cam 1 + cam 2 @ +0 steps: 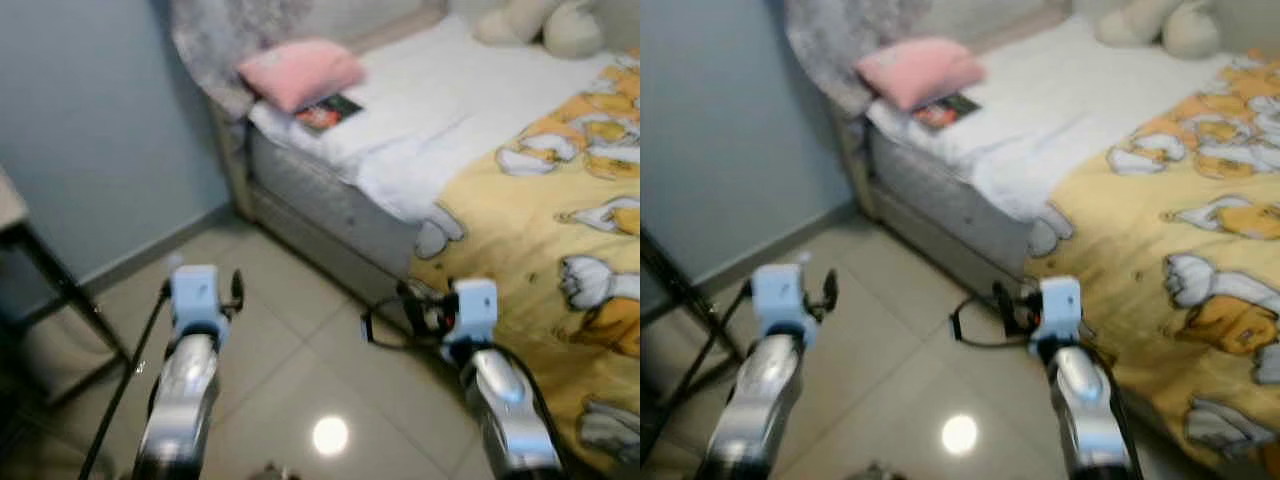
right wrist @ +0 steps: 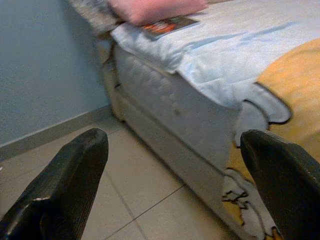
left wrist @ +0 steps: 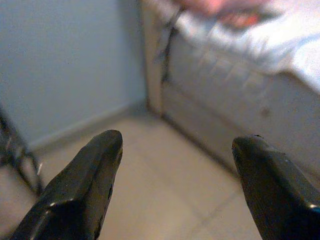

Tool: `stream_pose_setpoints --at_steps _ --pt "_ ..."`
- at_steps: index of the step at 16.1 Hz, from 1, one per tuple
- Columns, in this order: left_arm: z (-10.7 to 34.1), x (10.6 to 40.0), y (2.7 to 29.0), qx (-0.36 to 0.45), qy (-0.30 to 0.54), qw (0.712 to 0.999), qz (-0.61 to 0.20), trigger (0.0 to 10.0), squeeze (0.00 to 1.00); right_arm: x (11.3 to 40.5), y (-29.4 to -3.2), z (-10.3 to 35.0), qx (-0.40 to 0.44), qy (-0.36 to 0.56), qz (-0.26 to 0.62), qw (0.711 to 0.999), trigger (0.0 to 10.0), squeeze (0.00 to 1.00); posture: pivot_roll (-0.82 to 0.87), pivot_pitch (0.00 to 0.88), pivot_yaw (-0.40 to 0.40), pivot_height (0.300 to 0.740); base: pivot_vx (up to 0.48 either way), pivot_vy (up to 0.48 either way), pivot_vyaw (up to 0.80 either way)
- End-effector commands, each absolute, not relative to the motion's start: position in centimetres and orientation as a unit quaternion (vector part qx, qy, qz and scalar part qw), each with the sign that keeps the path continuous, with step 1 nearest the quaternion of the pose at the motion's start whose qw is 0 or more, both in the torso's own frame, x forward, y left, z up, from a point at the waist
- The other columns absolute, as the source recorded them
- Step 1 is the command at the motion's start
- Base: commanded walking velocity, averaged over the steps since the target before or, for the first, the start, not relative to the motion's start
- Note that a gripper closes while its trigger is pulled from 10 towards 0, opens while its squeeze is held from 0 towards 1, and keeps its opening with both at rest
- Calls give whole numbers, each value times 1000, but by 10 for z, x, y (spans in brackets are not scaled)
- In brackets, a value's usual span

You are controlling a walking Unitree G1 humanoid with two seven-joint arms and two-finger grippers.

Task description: Clean up the room

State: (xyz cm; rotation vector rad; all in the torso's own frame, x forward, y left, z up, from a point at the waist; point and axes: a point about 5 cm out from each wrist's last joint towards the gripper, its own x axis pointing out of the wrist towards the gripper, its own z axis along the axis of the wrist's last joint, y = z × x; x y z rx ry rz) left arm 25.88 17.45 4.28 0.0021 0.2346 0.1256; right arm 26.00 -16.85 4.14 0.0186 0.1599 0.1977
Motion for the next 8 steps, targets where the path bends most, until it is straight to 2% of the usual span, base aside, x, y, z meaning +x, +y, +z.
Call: stream_pose_setpoints --at_steps 1,3,6,8 --pt "26 239 174 9 169 985 25 10000 0 255 -180 41 -19 82 101 991 10000 369 -145 0 51 740 0 0 481" --pt "17 228 167 -5 207 978 -15 10000 0 255 -188 40 -26 90 100 991 10000 376 -144 0 47 740 0 0 481" --pt "48 255 158 -18 136 991 0 10000 0 263 -196 37 -26 105 92 990 10000 400 -140 0 41 740 0 0 479" --pt "61 259 150 -5 101 995 -9 10000 0 262 -189 37 -14 102 98 990 10000 408 -143 0 44 740 0 0 481"
